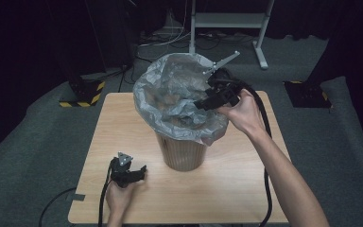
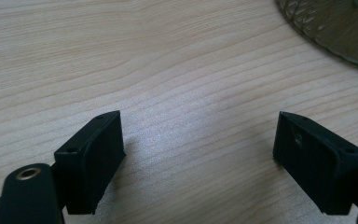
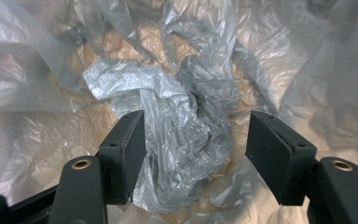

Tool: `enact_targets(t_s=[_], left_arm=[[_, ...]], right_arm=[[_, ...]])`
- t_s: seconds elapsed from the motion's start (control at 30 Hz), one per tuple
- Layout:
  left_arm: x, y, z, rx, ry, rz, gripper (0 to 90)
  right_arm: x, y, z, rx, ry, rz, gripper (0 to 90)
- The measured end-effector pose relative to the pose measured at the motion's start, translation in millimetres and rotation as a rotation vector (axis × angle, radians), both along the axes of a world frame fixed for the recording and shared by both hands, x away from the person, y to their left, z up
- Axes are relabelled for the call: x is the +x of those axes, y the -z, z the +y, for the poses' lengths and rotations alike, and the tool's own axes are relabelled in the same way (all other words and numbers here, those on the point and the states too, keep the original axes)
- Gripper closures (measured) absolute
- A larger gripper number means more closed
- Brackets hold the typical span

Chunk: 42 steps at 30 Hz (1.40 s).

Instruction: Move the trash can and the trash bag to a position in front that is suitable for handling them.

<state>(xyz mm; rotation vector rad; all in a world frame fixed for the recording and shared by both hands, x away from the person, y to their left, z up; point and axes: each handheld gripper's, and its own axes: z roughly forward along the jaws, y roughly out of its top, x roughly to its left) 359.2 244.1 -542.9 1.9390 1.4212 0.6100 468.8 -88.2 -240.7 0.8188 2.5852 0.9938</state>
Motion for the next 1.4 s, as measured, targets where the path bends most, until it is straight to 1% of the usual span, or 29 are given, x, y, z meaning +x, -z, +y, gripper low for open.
enact_targets(t_s=[0.03,0.07,0.2,0.43,0.6,0.7,0.9,1.13,1.4], left_arm=[[0.0,0.0,0.0,0.000,0.000,0.000,16.5],[0.0,0.0,0.0,0.000,0.000,0.000,16.5],[0.0,0.0,0.0,0.000,0.000,0.000,16.5],[0.0,0.1,-0.2,-0.002,0.000,0.000,16.5],[0.0,0.1,-0.2,-0.002,0.000,0.000,16.5],[0.0,0.1,-0.2,-0.002,0.000,0.000,16.6],[0.0,0.0,0.0,0.001,0.001,-0.001,16.6],[0.0,-0.1,-0.1,0.000,0.000,0.000,16.6],[-0.1,0.1,-0.3,-0.004,-0.001,0.001,16.6]], right_arm=[[0.0,-0.8,-1.2,0.006,-0.002,-0.005,37.1],[-0.4,-1.5,-1.8,0.011,0.005,-0.001,36.9],[-0.6,-1.8,-3.2,0.010,0.004,-0.004,36.7],[-3.4,-6.1,-6.3,0.041,0.003,-0.013,36.5],[-4.0,-8.1,-10.6,0.061,0.013,-0.022,36.5],[-4.9,-10.9,-14.4,0.088,0.017,-0.024,36.5],[-8.0,-18.1,-24.9,0.128,0.024,-0.036,36.7],[-11.0,-22.4,-34.4,0.139,0.031,-0.052,36.7],[-17.6,-29.6,-44.7,0.165,0.039,-0.079,36.7]])
